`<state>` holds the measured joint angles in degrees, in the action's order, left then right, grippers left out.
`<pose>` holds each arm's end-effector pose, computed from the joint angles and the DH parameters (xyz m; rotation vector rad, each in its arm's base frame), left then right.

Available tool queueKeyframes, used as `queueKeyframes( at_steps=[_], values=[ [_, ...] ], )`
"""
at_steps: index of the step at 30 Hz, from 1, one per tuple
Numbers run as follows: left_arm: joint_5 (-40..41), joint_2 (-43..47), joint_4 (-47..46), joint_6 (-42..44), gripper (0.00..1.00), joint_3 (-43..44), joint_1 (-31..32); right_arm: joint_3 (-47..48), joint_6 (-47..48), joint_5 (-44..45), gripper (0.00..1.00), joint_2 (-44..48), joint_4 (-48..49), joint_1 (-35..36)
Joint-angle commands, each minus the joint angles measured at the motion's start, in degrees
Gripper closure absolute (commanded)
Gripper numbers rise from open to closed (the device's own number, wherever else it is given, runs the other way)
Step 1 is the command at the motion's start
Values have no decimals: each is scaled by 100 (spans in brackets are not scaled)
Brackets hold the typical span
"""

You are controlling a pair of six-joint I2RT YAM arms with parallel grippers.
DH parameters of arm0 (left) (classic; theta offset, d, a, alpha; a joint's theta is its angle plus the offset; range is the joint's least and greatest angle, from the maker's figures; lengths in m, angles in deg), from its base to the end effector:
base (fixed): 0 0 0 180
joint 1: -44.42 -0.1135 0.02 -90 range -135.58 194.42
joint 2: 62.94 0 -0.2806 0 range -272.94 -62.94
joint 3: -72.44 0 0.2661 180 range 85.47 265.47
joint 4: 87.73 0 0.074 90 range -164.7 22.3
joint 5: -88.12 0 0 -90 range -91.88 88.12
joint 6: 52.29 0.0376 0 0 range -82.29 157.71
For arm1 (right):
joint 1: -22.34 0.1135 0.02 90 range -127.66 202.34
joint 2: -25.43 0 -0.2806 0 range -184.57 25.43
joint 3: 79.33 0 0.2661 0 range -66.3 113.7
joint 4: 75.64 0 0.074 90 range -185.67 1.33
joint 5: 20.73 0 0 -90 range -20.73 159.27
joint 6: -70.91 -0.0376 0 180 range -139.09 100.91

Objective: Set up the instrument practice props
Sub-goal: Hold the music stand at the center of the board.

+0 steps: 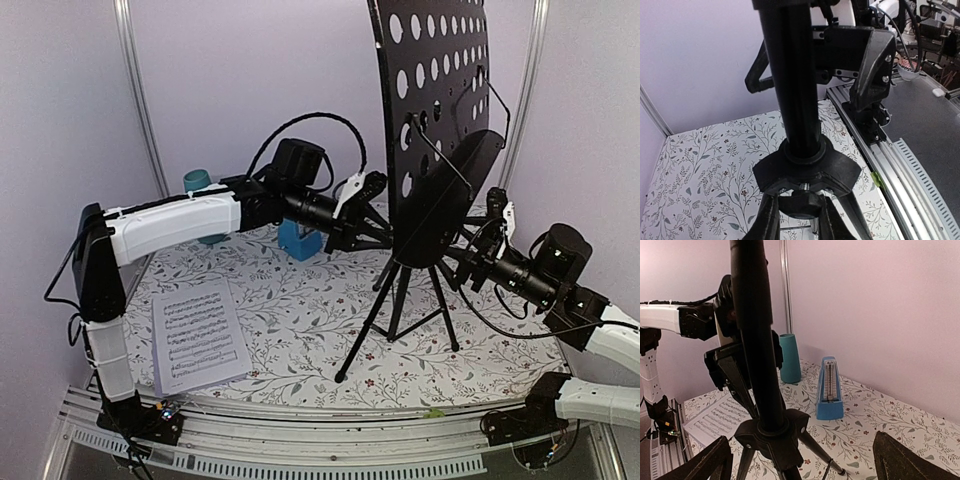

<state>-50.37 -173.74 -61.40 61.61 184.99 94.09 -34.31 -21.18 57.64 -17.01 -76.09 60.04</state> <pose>0.2863 -0.3808 0.3428 1.6093 1.2164 -1.1283 0.1453 0.1219 0.3190 -0.6374 1.4425 0.7041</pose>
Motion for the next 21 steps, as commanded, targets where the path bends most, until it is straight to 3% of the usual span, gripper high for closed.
queueKeyframes(
  at_steps=[1, 10, 21],
  values=[
    [-441, -338, 545, -215, 79, 151, -9, 295, 81, -156, 1, -143, 528, -24],
    [-416, -402, 691, -322, 79, 285, 1, 574, 65, -202, 9, -1065, 1608, -25],
    [-329, -599, 921, -596, 78, 629, 14, 723, -165, -516, 52, -1438, 2083, -23]
  ],
)
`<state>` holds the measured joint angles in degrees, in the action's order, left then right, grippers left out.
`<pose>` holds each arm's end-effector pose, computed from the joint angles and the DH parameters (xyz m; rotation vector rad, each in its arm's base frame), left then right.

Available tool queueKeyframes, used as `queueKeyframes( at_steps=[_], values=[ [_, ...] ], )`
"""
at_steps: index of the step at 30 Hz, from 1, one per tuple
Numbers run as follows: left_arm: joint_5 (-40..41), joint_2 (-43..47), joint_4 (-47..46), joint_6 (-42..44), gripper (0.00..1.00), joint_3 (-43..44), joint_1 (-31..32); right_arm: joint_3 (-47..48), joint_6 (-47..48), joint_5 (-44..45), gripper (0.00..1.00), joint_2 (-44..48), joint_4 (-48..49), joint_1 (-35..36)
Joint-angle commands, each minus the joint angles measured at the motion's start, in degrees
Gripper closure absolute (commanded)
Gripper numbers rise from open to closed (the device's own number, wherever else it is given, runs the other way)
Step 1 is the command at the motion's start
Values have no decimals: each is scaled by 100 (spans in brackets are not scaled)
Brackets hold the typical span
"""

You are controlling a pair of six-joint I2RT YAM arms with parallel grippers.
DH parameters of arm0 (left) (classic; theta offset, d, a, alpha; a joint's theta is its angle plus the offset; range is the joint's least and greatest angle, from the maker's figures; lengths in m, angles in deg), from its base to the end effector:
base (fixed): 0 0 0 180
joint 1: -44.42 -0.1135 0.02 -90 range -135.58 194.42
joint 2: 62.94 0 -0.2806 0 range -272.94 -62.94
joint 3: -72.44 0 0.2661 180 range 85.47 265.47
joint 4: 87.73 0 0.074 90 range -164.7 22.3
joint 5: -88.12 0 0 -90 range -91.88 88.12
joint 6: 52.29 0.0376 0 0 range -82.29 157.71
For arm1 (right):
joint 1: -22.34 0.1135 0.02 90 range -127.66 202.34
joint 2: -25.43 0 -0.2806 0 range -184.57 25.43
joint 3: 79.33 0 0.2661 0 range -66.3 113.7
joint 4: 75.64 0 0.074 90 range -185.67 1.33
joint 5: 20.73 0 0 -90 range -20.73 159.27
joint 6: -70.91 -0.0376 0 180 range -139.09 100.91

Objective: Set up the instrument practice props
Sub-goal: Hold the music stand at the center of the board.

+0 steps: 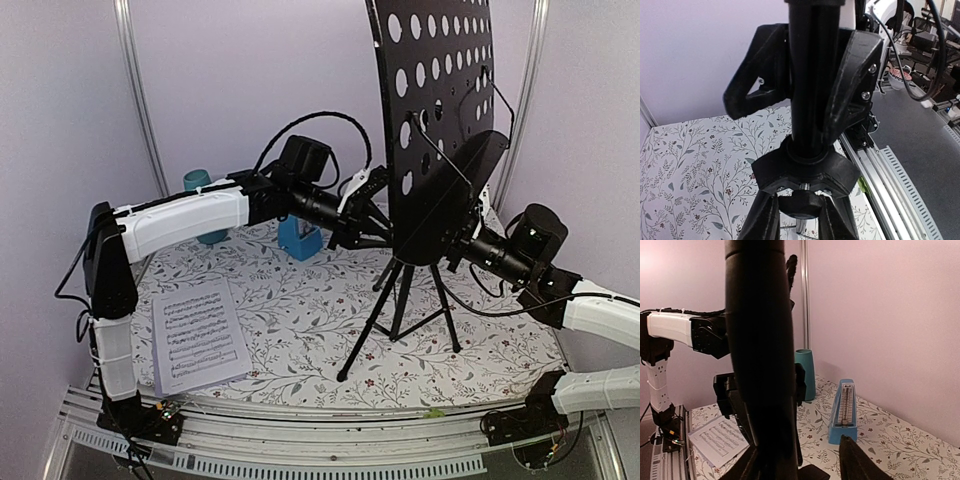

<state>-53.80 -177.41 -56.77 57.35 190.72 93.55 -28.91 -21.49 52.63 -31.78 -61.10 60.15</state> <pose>0.2971 -0.3886 0.3422 1.6039 1.3010 -1.2398 0.1840 0.1564 0.3328 -0.6809 1.3240 0.7797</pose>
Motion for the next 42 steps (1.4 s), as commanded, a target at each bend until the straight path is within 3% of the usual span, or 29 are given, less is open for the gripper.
queueKeyframes(
  at_steps=[1, 7, 11, 16, 19, 26, 32, 42],
  values=[
    [26, -229, 452, -191, 78, 57, 64, 157, -166, -45, 57, 49, 628, -31],
    [279, -120, 207, -313, 68, -32, 79, 6, -294, -253, 99, 52, 745, -36],
    [485, 120, -374, -436, 53, -279, 54, -101, -307, -366, 100, 86, 767, -36],
    [649, 537, -994, -367, 43, -502, 3, -178, -250, -476, 100, 101, 760, -35],
    [1244, 929, -1671, 100, 38, -1196, 1, -170, -222, -557, 100, 54, 759, -35],
    [2588, 1764, -4006, 2193, 36, -3097, 285, -182, -219, -586, 100, 18, 725, -35],
    [3273, 1669, -5078, 3519, 40, -3678, 530, -87, -202, -629, 100, -53, 639, -33],
    [3329, 1208, -5253, 4390, 48, -3530, 739, -4, -168, -596, 100, -5, 420, -29]
  ],
)
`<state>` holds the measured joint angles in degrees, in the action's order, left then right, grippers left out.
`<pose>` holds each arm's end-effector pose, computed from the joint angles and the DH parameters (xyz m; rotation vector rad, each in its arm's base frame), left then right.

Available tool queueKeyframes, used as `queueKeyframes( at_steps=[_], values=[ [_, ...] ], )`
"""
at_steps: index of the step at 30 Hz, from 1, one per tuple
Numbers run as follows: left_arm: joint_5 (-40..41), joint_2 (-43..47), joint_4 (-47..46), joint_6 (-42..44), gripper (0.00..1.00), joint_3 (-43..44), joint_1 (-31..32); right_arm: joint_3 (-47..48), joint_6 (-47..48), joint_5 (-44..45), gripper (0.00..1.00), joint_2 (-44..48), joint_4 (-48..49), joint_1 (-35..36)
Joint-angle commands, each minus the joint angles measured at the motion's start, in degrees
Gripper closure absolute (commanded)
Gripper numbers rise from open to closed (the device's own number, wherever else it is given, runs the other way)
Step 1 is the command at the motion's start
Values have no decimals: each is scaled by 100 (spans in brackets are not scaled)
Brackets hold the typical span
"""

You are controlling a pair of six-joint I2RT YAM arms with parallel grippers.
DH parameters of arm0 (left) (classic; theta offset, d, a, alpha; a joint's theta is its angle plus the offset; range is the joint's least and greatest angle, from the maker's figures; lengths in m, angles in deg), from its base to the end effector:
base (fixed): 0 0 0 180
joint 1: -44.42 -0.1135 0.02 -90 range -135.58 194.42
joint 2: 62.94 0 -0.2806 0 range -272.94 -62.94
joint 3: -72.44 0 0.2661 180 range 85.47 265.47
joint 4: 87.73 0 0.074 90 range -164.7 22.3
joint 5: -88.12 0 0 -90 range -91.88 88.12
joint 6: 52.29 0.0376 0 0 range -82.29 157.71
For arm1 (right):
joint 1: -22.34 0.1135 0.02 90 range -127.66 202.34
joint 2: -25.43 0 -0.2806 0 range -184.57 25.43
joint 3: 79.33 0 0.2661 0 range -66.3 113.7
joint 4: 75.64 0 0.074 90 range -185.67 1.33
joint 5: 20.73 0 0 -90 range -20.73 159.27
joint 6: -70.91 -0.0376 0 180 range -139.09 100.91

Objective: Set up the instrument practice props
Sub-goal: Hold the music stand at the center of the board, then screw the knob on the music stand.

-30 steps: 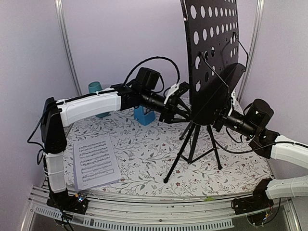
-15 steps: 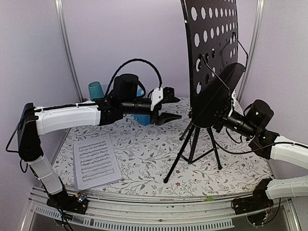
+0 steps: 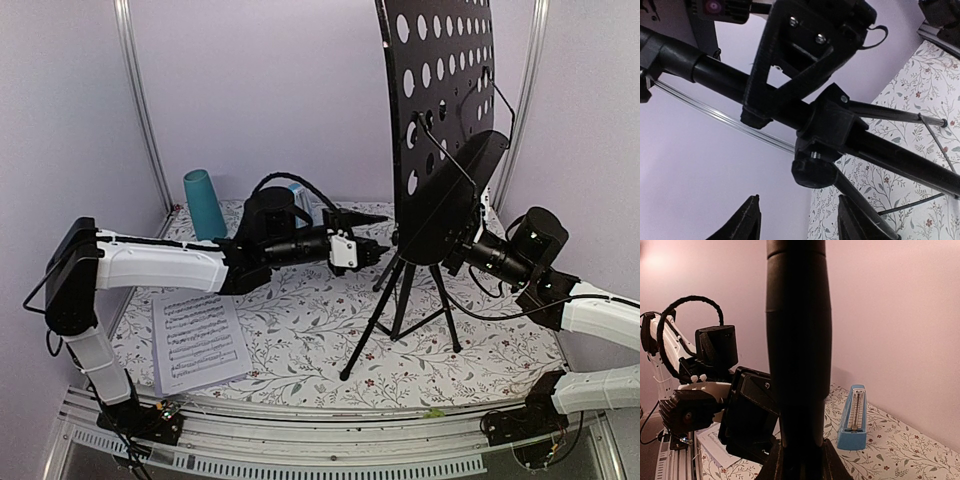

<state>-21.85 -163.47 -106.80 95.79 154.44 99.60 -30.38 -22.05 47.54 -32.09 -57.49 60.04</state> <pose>0.2367 -0.3627 0.3058 1.4389 0.6195 -0.2321 0.1813 0.1577 0.3287 -0.7389 1.2715 0.8475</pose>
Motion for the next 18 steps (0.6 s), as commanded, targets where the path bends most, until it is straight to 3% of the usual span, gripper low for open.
queueKeyframes(
  at_steps=[1, 9, 18],
  values=[
    [141, -218, -257, 599, 48, 103, 150, 151, -115, -85, 100, 29, 51, -24],
    [71, -361, -755, 371, 48, 133, 164, 161, -103, -106, 100, -5, 21, -25],
    [-230, -402, -651, 291, 53, 203, 209, 180, -75, -119, 100, -14, 0, -25]
  ],
)
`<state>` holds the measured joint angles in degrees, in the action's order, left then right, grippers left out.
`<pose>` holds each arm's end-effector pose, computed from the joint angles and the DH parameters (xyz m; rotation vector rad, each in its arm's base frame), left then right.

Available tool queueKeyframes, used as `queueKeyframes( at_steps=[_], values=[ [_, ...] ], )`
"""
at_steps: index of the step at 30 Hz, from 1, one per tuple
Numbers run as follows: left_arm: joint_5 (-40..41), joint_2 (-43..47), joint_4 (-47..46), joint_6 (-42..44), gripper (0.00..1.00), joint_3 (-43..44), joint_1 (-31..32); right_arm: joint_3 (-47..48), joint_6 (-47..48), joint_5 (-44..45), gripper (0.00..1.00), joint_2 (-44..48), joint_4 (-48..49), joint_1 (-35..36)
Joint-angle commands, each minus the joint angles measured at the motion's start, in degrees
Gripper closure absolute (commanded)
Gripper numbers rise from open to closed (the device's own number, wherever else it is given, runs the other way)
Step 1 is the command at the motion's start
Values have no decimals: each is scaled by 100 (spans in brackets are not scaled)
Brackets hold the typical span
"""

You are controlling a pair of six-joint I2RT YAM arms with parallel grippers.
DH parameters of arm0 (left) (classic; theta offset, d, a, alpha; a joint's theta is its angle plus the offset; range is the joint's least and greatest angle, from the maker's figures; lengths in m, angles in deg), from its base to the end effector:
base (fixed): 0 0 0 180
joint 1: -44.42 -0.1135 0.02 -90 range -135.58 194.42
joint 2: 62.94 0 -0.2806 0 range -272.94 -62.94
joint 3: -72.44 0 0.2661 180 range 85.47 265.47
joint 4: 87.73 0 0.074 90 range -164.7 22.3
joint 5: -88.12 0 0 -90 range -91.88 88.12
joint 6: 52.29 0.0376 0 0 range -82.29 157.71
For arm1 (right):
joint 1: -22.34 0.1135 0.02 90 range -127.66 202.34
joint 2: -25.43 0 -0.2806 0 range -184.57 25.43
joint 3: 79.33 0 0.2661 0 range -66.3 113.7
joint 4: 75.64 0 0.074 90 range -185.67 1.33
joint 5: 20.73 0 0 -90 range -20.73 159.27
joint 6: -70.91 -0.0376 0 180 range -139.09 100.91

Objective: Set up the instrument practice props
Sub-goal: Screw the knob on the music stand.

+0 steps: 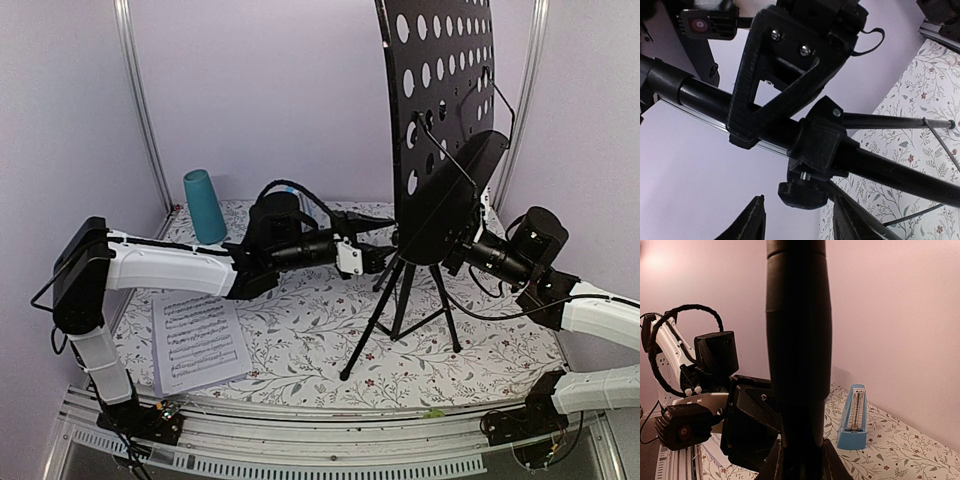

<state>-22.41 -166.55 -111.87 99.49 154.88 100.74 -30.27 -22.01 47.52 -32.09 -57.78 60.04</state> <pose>0.2348 -0.3761 0.2958 1.4321 0.5255 -0.1959 0.1814 0.1578 0.3288 -0.7403 1.2742 0.8472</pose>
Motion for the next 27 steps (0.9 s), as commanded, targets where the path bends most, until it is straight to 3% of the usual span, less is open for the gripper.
queueKeyframes(
  at_steps=[1, 8, 13, 23, 27],
  values=[
    [-212, -98, -134, -100, 53, 177, 96, 172, -85, -126, 100, -14, 15, -23],
    [-389, -90, 47, -167, 71, 273, 94, 214, -56, -133, 100, -14, -74, -24],
    [-599, 4, 747, -232, 81, 424, 85, 240, -25, -164, 100, -22, -145, -20],
    [-1304, 58, 3508, -931, 82, 1578, 88, 281, 17, -259, 100, -47, -252, -25],
    [-1498, 90, 4040, -1322, 81, 1758, 89, 325, 37, -306, 100, -73, -294, -25]
  ],
)
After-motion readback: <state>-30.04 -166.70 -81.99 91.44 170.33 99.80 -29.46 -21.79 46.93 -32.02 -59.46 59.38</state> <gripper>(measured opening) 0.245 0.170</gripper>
